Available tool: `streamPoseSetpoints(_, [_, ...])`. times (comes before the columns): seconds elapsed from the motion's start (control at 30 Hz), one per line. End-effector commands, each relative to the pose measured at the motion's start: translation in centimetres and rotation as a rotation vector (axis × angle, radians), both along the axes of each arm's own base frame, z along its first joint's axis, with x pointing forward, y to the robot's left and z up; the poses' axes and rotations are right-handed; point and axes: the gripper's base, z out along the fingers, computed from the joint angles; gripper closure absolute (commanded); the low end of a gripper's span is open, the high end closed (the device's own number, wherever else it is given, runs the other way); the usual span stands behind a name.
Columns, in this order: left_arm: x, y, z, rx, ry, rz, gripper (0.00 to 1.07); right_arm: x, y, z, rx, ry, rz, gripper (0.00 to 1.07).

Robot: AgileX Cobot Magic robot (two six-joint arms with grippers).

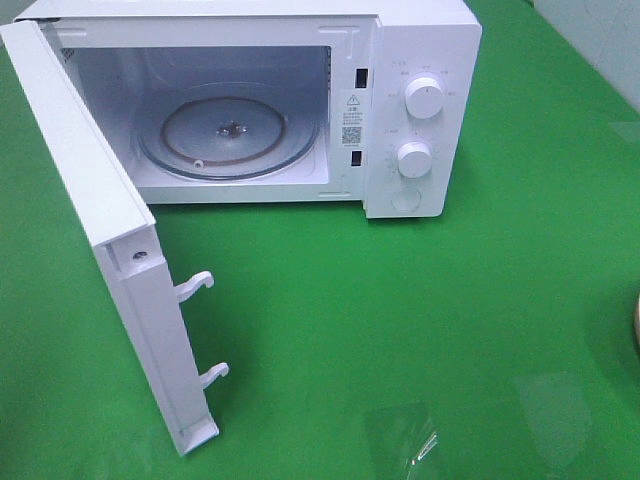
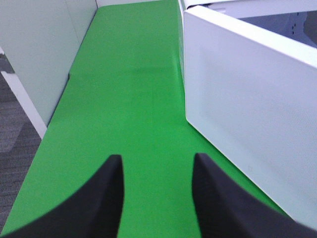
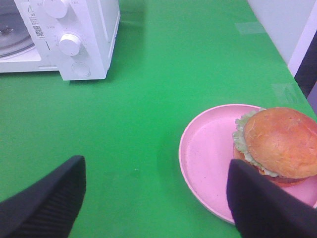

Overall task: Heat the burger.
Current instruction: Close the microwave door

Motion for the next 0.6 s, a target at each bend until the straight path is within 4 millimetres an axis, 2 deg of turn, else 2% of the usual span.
streamPoseSetpoints(0.03, [1.2, 0.1, 0.9, 0.001, -0.065, 0.003, 0.87, -0.3, 0.0, 0.0, 0.000, -0.030, -0.005, 0.31])
streamPoseSetpoints(0.07, [2.3, 0.1, 1.2, 0.001, -0.076, 0.004, 1.00, -0.3, 0.0, 0.0, 0.000, -0.030, -0.005, 0.31])
streamPoseSetpoints(0.1, [2.3, 0.1, 1.2, 0.001, -0.076, 0.004, 1.00, -0.3, 0.0, 0.0, 0.000, -0.030, -0.005, 0.31])
streamPoseSetpoints(0.13, [3.5, 0.1, 1.3, 0.001, -0.077, 0.004, 1.07, -0.3, 0.0, 0.0, 0.000, -0.030, -0.005, 0.31])
streamPoseSetpoints(0.17, [3.5, 0.1, 1.3, 0.001, -0.077, 0.004, 1.07, -0.3, 0.0, 0.0, 0.000, -0.030, -0.005, 0.31])
streamPoseSetpoints(0.23, [5.2, 0.2, 0.8, 0.001, -0.082, 0.006, 1.07, -0.3, 0.0, 0.0, 0.000, -0.030, -0.005, 0.31])
streamPoseSetpoints(0.27, [5.2, 0.2, 0.8, 0.001, -0.082, 0.006, 1.07, -0.3, 0.0, 0.0, 0.000, -0.030, -0.005, 0.31])
streamPoseSetpoints(0.3, [6.4, 0.2, 0.0, 0.001, -0.104, 0.007, 1.07, -0.3, 0.0, 0.0, 0.000, -0.030, -0.005, 0.31])
streamPoseSetpoints(0.33, [6.4, 0.2, 0.0, 0.001, -0.104, 0.007, 1.07, -0.3, 0.0, 0.0, 0.000, -0.030, -0.005, 0.31])
streamPoseSetpoints(0.37, [7.4, 0.2, -0.8, 0.002, -0.136, 0.009, 1.07, -0.3, 0.0, 0.0, 0.000, -0.030, -0.005, 0.31])
streamPoseSetpoints(0.53, [9.2, 0.3, -2.7, 0.001, -0.241, 0.014, 1.07, -0.3, 0.0, 0.0, 0.000, -0.030, -0.005, 0.31])
streamPoseSetpoints(0.6, [10.0, 0.4, -4.4, 0.006, -0.342, 0.018, 1.07, -0.3, 0.0, 0.0, 0.000, -0.030, -0.005, 0.31])
